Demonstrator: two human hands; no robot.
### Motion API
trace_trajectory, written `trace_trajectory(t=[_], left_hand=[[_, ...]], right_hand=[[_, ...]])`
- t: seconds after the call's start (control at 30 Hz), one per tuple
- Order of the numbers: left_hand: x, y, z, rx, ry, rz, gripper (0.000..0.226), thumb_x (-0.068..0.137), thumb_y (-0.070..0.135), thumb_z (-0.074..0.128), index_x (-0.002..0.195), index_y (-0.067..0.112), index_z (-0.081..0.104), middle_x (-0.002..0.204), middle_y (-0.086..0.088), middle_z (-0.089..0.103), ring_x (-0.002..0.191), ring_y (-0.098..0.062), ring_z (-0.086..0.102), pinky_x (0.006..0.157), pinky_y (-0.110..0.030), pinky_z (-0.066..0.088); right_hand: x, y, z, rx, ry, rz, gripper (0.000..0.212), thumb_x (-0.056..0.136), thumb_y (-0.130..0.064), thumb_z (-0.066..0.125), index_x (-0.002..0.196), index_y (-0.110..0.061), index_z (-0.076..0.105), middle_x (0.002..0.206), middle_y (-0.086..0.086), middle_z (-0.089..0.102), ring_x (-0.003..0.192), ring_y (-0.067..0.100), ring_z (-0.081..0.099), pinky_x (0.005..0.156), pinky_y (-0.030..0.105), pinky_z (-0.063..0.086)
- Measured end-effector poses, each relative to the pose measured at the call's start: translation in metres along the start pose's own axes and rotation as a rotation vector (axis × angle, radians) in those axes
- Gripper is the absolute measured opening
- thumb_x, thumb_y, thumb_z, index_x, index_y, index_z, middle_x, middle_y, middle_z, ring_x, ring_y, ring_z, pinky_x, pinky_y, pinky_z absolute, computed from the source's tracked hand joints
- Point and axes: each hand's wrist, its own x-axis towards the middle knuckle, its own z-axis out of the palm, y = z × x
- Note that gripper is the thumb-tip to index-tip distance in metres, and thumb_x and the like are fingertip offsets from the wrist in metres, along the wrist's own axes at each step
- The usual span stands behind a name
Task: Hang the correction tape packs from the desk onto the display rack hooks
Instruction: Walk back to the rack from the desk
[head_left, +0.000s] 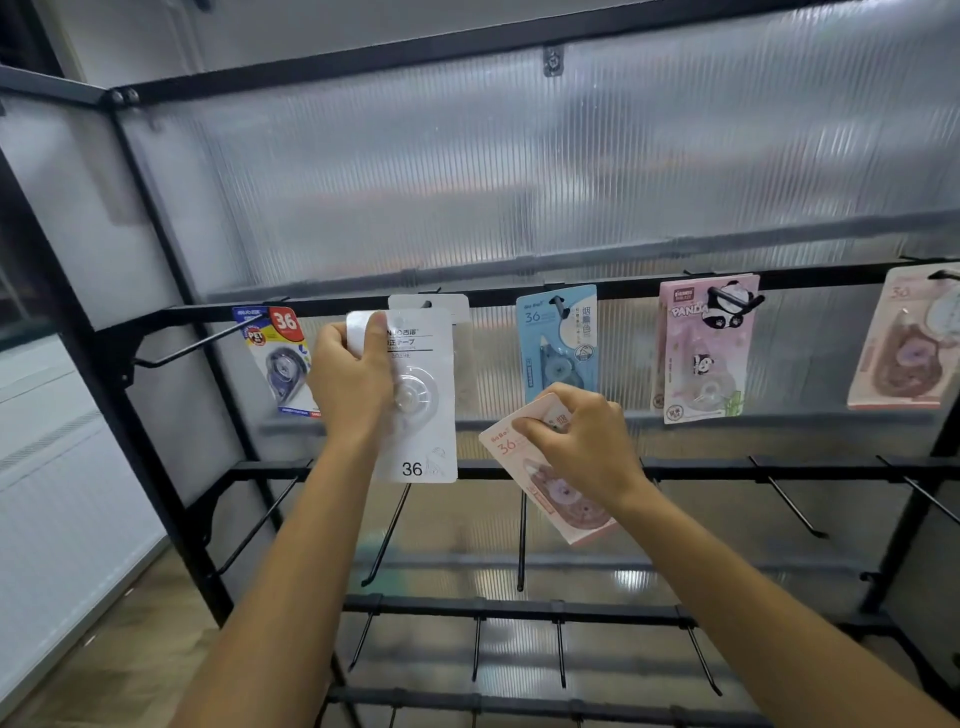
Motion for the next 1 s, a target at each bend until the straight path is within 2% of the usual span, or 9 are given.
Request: trace_trajectory(t=[0.2,0.4,0.57,0.7,0.8,0.83,0.9,0.93,1.0], left_hand=[[0.005,-0.001,0.007,-0.018,-0.006,0.009,0.027,0.091,0.044,0.058,0.085,0.019,0.051,0.072,0.011,0.053,0.065,-0.006,0.050,0.064,-0.028,0.041],[0.014,-0.014,0.024,0.043,-0.059,-0.028,0.030,0.094,0.043,0.055,0.088,0.014,0.050,0.069,0.010,0.048,0.062,-0.006,0.044,0.056,-0.023,0.034],[0.033,-0.013,0.044,0.138,-0.059,-0.011,0.032,0.093,0.044,0.057,0.088,0.013,0.050,0.071,0.007,0.047,0.062,-0.008,0.041,0.053,-0.022,0.030],[0.043,-0.015,0.054,0.215,-0.026,-0.025,0.036,0.087,0.044,0.065,0.097,0.011,0.052,0.098,-0.008,0.060,0.083,-0.020,0.053,0.070,-0.029,0.038],[0.028,-0.017,0.058,0.251,0.077,0.059,0.049,0.082,0.037,0.073,0.111,0.005,0.050,0.111,-0.012,0.056,0.097,-0.018,0.049,0.077,-0.019,0.032],[0.018,-0.019,0.059,0.262,0.106,0.091,0.047,0.083,0.035,0.072,0.110,0.004,0.050,0.110,-0.012,0.054,0.096,-0.017,0.046,0.079,-0.018,0.032],[-0.008,-0.023,0.065,0.273,0.098,0.157,0.035,0.087,0.031,0.068,0.103,0.005,0.050,0.104,-0.012,0.053,0.095,-0.022,0.048,0.083,-0.031,0.042],[-0.023,-0.025,0.069,0.274,0.063,0.200,0.025,0.088,0.027,0.065,0.097,0.008,0.050,0.098,-0.010,0.052,0.092,-0.025,0.050,0.081,-0.038,0.044],[-0.055,-0.026,0.080,0.304,-0.034,0.301,0.015,0.090,0.020,0.062,0.088,0.013,0.050,0.088,-0.005,0.051,0.083,-0.022,0.049,0.071,-0.034,0.043]], right_hand=[[-0.001,0.006,0.000,-0.012,-0.002,0.008,0.016,0.084,-0.026,0.070,0.086,-0.011,0.065,0.095,0.003,0.071,0.087,0.017,0.070,0.054,0.012,0.052],[0.000,0.010,-0.006,-0.007,-0.011,0.017,0.012,0.084,-0.026,0.070,0.082,-0.016,0.063,0.092,0.001,0.071,0.083,0.012,0.067,0.051,0.007,0.047],[-0.001,0.015,-0.019,0.011,-0.013,0.035,0.013,0.085,-0.025,0.069,0.084,-0.013,0.064,0.088,0.001,0.070,0.081,0.012,0.068,0.054,0.014,0.052],[-0.003,0.023,-0.039,0.093,0.010,0.079,0.014,0.086,-0.022,0.069,0.076,-0.021,0.059,0.079,-0.004,0.067,0.075,0.010,0.068,0.051,0.015,0.052],[-0.005,0.031,-0.057,0.143,0.051,0.124,0.011,0.087,-0.021,0.067,0.082,-0.014,0.059,0.081,0.001,0.068,0.075,0.014,0.069,0.054,0.020,0.054],[-0.005,0.034,-0.064,0.167,0.066,0.142,0.012,0.087,-0.021,0.066,0.085,-0.012,0.059,0.083,0.003,0.068,0.077,0.015,0.070,0.055,0.023,0.056],[-0.007,0.039,-0.079,0.207,0.104,0.171,0.011,0.088,-0.021,0.065,0.085,-0.015,0.057,0.085,0.004,0.067,0.078,0.015,0.070,0.057,0.027,0.058],[-0.008,0.041,-0.087,0.217,0.127,0.180,0.010,0.088,-0.022,0.065,0.085,-0.017,0.057,0.086,0.003,0.067,0.078,0.014,0.070,0.059,0.027,0.059],[-0.009,0.045,-0.104,0.235,0.172,0.195,0.010,0.087,-0.022,0.066,0.087,-0.020,0.056,0.088,0.003,0.066,0.080,0.013,0.070,0.060,0.026,0.058]])
